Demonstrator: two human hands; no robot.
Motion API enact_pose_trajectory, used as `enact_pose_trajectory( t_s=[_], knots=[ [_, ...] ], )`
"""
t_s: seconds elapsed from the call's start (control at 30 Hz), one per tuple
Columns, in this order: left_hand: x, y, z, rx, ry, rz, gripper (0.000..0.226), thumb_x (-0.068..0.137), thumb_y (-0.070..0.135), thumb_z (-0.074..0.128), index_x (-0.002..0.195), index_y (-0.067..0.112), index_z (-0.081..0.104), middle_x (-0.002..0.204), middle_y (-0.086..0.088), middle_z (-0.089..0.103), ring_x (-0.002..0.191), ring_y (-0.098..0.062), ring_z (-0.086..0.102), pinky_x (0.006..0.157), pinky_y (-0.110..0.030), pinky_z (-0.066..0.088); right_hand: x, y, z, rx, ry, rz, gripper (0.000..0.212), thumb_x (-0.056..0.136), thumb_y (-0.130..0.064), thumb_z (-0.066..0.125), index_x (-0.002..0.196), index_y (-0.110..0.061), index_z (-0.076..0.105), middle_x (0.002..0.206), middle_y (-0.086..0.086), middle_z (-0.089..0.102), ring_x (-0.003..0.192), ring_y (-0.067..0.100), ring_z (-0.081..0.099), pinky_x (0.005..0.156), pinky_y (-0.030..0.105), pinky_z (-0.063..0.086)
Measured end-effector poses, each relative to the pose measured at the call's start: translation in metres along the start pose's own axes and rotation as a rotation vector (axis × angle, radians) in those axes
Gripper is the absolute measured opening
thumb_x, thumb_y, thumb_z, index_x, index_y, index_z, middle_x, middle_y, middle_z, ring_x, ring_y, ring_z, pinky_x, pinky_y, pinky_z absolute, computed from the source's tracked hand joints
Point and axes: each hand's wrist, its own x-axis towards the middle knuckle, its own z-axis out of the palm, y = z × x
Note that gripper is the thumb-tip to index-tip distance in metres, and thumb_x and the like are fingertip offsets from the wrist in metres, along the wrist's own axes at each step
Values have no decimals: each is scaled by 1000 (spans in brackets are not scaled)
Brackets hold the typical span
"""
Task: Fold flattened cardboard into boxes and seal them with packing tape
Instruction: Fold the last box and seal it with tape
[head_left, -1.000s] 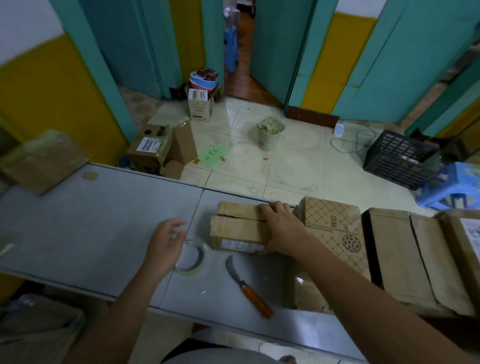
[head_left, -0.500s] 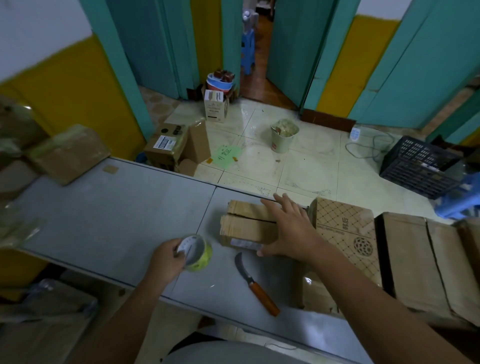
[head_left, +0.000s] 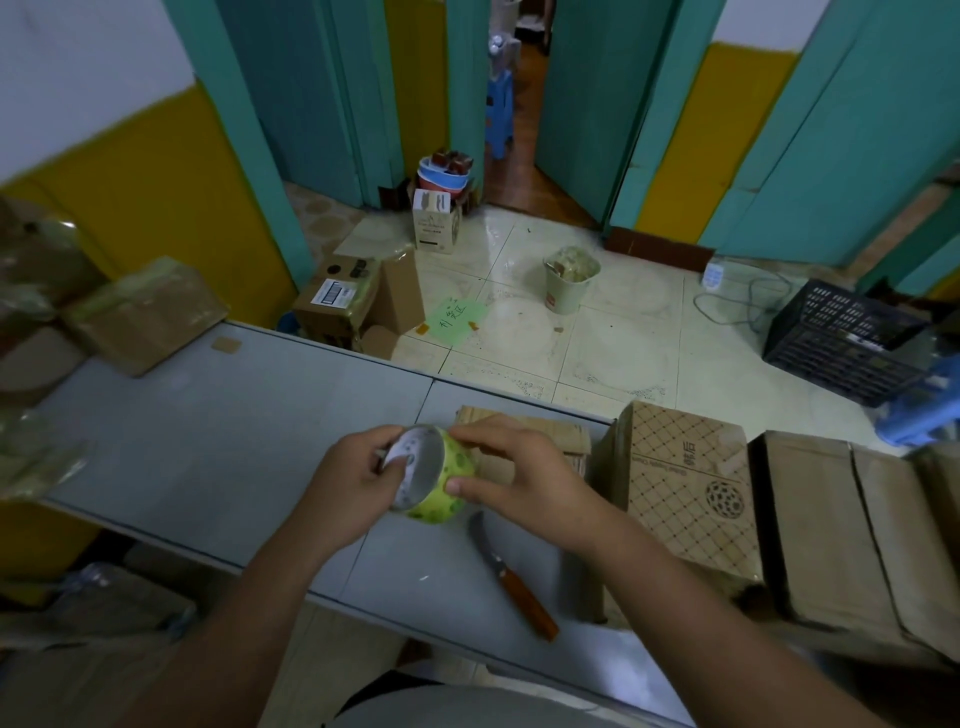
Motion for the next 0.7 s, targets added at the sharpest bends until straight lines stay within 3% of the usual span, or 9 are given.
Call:
enact_pose_trajectory(
  t_s=[0.13, 0.27, 0.3, 0.37, 0.43, 0.47, 0.53, 0.63, 0.7],
  knots=[
    [4, 8, 6, 11, -4, -9, 31, 98, 6, 65, 112, 30, 79, 91, 26, 76, 86, 3, 72, 65, -11, 53, -7, 5, -4, 92, 154, 30, 37, 82, -30, 89, 117, -25, 80, 103, -15, 72, 99, 6, 67, 89, 26, 54],
    [3, 16, 13, -53, -68, -17, 52, 97, 0, 63, 85, 50, 74, 72, 23, 70, 71, 2, 70, 51, -8, 46, -13, 11, -6, 133, 222, 30, 13, 89, -17, 83, 101, -22, 84, 89, -12, 74, 86, 12, 69, 77, 21, 55],
    [3, 19, 15, -117, -88, -32, 54, 99, 3, 64, 92, 55, 73, 81, 25, 73, 79, 2, 72, 53, -9, 50, -14, 11, -8, 134, 230, 38, 11, 91, -16, 81, 98, -24, 83, 89, -13, 74, 86, 12, 69, 76, 21, 54],
    [1, 23, 19, -247, -131, -40, 42, 105, 22, 66, 123, 59, 63, 120, 30, 68, 105, 0, 71, 69, -18, 60, -17, 13, -12, 145, 259, 56, 17, 93, -15, 78, 91, -32, 79, 88, -14, 73, 84, 11, 68, 75, 19, 53],
    [1, 29, 20, -216, -116, 68, 26, 106, 45, 62, 131, 50, 61, 141, 29, 56, 128, -2, 60, 92, -19, 57, -19, 15, -19, 179, 292, 72, 23, 94, -14, 76, 88, -36, 75, 86, -14, 72, 81, 9, 67, 74, 18, 52],
    [1, 31, 21, -176, -111, 158, 26, 105, 54, 57, 126, 42, 67, 143, 26, 55, 137, -5, 53, 103, -19, 50, -19, 17, -22, 211, 300, 87, 22, 94, -13, 75, 87, -34, 76, 85, -13, 73, 80, 9, 67, 74, 20, 53],
    [2, 38, 23, -107, -135, 338, 47, 103, 65, 49, 108, 27, 76, 140, 17, 60, 144, -14, 46, 116, -30, 38, -21, 21, -30, 288, 310, 128, 18, 96, -12, 74, 88, -27, 77, 84, -6, 74, 82, 19, 69, 76, 28, 57],
    [5, 50, 27, -153, -211, 415, 42, 101, 59, 58, 110, 24, 80, 128, 12, 69, 139, -10, 52, 117, -26, 37, -22, 25, -39, 440, 338, 181, 10, 98, -13, 71, 93, -17, 78, 86, 6, 75, 84, 23, 71, 78, 32, 59],
    [5, 58, 30, -242, -269, 376, 27, 100, 45, 64, 106, 22, 78, 111, 5, 77, 119, -7, 67, 107, -27, 50, -25, 25, -44, 543, 338, 211, 8, 98, -13, 71, 95, -12, 78, 87, 9, 75, 85, 22, 69, 80, 33, 58]
  ],
)
